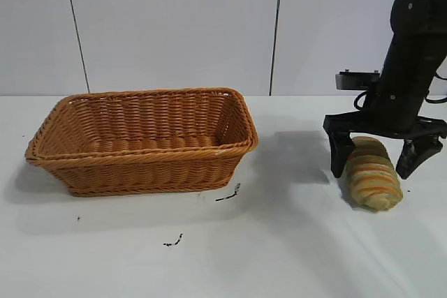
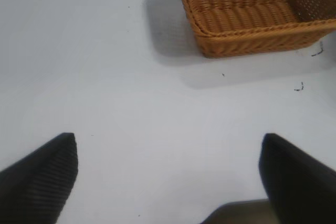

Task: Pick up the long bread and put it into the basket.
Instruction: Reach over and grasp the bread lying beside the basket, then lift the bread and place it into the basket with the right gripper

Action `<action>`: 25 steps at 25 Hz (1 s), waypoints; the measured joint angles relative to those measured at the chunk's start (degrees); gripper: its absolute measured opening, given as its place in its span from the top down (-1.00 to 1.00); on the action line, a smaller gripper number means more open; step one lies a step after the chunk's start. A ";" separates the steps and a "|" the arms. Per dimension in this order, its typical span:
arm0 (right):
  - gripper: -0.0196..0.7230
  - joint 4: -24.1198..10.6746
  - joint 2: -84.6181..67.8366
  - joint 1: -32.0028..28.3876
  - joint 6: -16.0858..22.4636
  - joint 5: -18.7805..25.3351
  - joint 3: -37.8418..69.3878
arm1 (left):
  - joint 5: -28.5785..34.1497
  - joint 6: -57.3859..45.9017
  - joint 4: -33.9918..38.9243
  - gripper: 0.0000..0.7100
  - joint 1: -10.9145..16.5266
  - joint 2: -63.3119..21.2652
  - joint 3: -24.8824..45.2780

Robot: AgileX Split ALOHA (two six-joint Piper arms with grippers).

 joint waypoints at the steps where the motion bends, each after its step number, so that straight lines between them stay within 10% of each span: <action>1: -0.91 0.00 0.11 0.00 0.00 0.00 0.00 | 0.00 0.00 0.00 -0.95 0.00 0.00 0.00; 4: -0.66 0.00 0.11 0.00 0.00 0.05 0.00 | 0.00 0.00 0.00 -0.95 0.00 0.00 0.00; 10: 0.53 0.00 0.17 0.00 -0.24 0.70 0.00 | 0.00 0.00 0.00 -0.95 0.00 0.00 0.00; 25: 0.57 -0.39 -8.20 0.00 -4.51 16.38 -19.81 | 0.00 0.00 0.00 -0.95 0.00 0.00 0.00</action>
